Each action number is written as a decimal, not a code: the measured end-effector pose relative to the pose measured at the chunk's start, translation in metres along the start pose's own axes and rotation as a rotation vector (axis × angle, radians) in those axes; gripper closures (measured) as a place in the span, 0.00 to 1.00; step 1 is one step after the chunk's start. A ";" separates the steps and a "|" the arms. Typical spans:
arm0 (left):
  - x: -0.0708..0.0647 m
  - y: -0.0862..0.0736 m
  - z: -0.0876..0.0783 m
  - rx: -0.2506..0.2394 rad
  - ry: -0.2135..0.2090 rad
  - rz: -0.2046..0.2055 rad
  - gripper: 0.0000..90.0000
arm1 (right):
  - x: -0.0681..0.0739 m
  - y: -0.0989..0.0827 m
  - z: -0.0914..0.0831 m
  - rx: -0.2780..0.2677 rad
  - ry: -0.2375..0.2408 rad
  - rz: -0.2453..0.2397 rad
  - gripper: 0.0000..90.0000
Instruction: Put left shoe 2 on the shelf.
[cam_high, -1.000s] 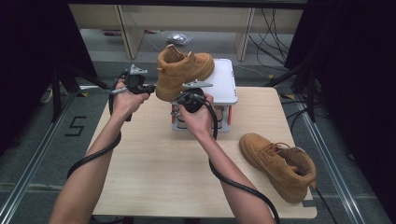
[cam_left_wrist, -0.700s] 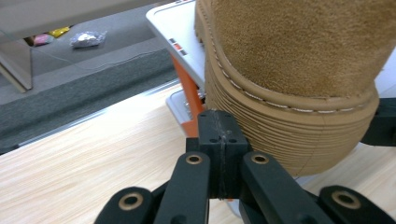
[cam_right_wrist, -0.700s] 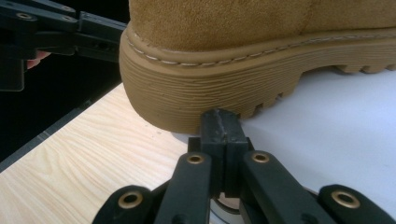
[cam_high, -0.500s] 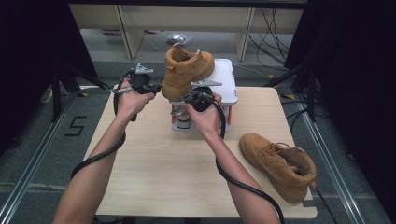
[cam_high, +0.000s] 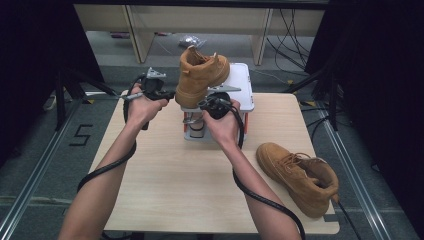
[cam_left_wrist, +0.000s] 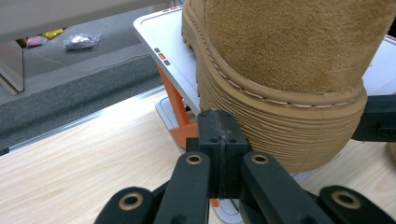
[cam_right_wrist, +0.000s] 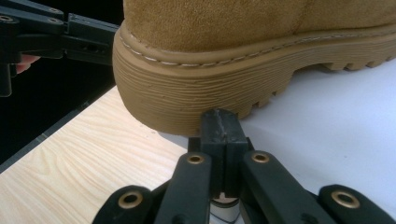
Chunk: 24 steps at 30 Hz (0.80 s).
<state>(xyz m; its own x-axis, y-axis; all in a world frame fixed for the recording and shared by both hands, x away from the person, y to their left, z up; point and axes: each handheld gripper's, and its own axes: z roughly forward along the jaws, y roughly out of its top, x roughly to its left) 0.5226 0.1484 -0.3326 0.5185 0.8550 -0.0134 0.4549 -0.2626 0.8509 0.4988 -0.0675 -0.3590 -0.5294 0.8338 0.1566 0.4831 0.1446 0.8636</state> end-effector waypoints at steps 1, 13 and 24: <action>0.000 0.001 0.000 0.007 -0.002 0.009 1.00 | -0.001 0.000 -0.001 -0.001 -0.007 -0.002 1.00; -0.009 0.005 0.006 0.000 -0.021 0.000 1.00 | -0.012 0.001 -0.006 -0.002 -0.029 0.017 1.00; -0.010 0.007 0.007 0.008 -0.022 0.007 1.00 | -0.016 0.003 -0.006 0.000 -0.033 0.009 1.00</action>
<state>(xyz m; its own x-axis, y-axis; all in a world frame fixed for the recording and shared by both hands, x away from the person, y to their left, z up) 0.5256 0.1345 -0.3304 0.5377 0.8429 -0.0193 0.4573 -0.2723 0.8466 0.5040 -0.0837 -0.3562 -0.5019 0.8520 0.1488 0.4880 0.1370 0.8620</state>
